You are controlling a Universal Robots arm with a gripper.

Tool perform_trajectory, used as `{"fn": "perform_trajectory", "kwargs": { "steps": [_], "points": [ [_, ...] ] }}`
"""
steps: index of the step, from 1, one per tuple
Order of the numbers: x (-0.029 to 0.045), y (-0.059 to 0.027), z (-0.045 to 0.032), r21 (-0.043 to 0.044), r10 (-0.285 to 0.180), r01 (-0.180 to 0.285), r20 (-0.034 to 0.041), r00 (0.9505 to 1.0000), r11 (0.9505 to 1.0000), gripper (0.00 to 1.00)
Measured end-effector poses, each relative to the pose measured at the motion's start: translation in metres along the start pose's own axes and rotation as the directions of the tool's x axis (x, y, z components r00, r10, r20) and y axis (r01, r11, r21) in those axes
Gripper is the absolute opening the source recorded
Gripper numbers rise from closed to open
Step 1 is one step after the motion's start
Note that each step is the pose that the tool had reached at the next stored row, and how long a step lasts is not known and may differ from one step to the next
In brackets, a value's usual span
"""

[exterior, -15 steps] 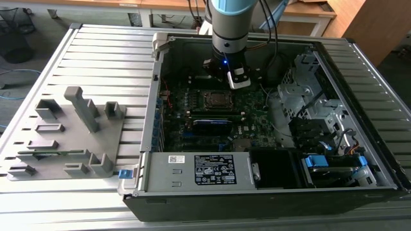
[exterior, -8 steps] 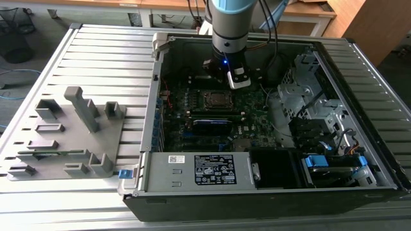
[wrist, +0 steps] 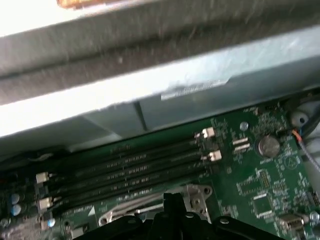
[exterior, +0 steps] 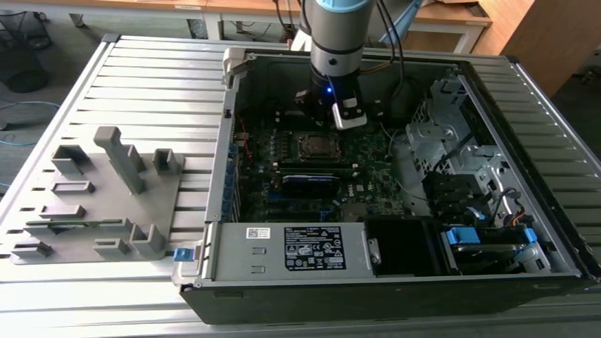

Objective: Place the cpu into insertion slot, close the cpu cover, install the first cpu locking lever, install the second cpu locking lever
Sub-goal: 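Install the first cpu locking lever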

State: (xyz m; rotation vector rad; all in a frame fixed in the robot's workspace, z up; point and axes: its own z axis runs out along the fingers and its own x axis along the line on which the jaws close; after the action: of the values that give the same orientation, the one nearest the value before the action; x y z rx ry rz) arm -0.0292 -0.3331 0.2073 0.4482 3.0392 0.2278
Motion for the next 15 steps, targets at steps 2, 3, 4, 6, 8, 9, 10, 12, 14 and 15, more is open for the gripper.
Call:
{"fn": "perform_trajectory", "kwargs": {
  "steps": [2, 3, 4, 6, 8, 9, 10, 12, 14, 15],
  "points": [
    [0.0000, 0.0000, 0.0000, 0.0215, 0.000, 0.000, -0.0029, 1.0000, 0.9998, 0.11],
    [0.0000, 0.0000, 0.0000, 0.0229, 0.000, 0.001, -0.0030, 1.0000, 0.9997, 0.11],
    [0.0000, -0.0001, 0.0000, 0.0236, 0.000, 0.001, -0.0030, 1.0000, 0.9997, 0.11],
    [0.0000, 0.0000, 0.0000, 0.0243, 0.000, 0.001, -0.0030, 1.0000, 0.9997, 0.11],
    [0.0000, -0.0001, 0.0000, 0.0249, -0.002, 0.002, -0.0031, 1.0000, 0.9997, 0.11],
    [0.0000, -0.0001, 0.0000, 0.0251, -0.004, 0.005, -0.0034, 1.0000, 0.9997, 0.11],
    [0.0000, -0.0001, 0.0001, 0.0254, -0.010, 0.010, -0.0042, 0.9999, 0.9996, 0.11],
    [0.0000, -0.0001, 0.0003, 0.0294, -0.027, 0.028, -0.0067, 0.9996, 0.9992, 0.11],
    [0.0000, -0.0002, 0.0002, 0.0428, -0.045, 0.045, -0.0106, 0.9989, 0.9981, 0.11],
    [0.0000, -0.0001, 0.0002, 0.0535, -0.051, 0.052, -0.0122, 0.9986, 0.9972, 0.11]
  ]
}}
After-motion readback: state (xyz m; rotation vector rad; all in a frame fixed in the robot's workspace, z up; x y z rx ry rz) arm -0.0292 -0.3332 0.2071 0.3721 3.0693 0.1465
